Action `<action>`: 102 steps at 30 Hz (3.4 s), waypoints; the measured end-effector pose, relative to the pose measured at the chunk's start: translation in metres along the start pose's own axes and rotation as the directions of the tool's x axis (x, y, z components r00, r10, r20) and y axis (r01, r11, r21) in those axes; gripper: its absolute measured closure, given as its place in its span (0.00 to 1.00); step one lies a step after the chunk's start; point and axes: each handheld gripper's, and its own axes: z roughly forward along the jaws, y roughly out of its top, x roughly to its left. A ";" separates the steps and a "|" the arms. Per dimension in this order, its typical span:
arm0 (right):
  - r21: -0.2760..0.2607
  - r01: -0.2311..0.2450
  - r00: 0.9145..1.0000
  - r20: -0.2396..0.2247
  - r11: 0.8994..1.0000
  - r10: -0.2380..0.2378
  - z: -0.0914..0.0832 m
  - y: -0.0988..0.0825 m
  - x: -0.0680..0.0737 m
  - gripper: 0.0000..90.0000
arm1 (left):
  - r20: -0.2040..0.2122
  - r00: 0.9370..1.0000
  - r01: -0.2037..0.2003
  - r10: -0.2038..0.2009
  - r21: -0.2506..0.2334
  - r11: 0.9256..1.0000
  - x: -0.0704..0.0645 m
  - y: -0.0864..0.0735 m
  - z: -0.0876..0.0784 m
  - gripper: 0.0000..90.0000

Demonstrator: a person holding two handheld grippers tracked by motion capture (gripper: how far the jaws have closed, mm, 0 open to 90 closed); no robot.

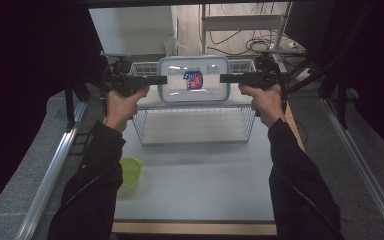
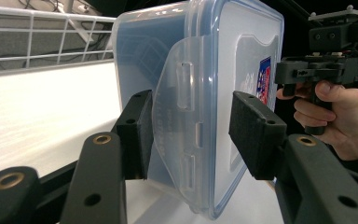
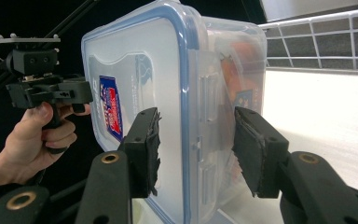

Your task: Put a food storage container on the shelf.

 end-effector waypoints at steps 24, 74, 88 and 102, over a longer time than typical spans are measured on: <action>-0.017 0.001 1.000 0.032 1.000 0.000 0.009 -0.005 -0.011 0.47 | -0.169 0.976 -0.123 0.139 0.102 0.987 -0.012 -0.002 0.016 0.47; 0.065 0.284 0.933 0.213 0.957 -0.291 0.023 -0.041 0.016 0.99 | -0.352 0.898 -0.249 0.264 0.089 0.964 -0.031 -0.044 0.026 0.91; 0.072 0.317 0.927 0.186 0.946 -0.325 0.016 -0.058 0.023 0.80 | -0.288 0.901 -0.310 0.323 0.093 0.946 -0.046 -0.068 0.010 0.71; 0.079 0.370 0.907 0.186 0.926 -0.378 0.004 -0.093 0.034 0.42 | -0.229 0.873 -0.405 0.430 0.148 0.902 -0.068 -0.110 0.015 0.36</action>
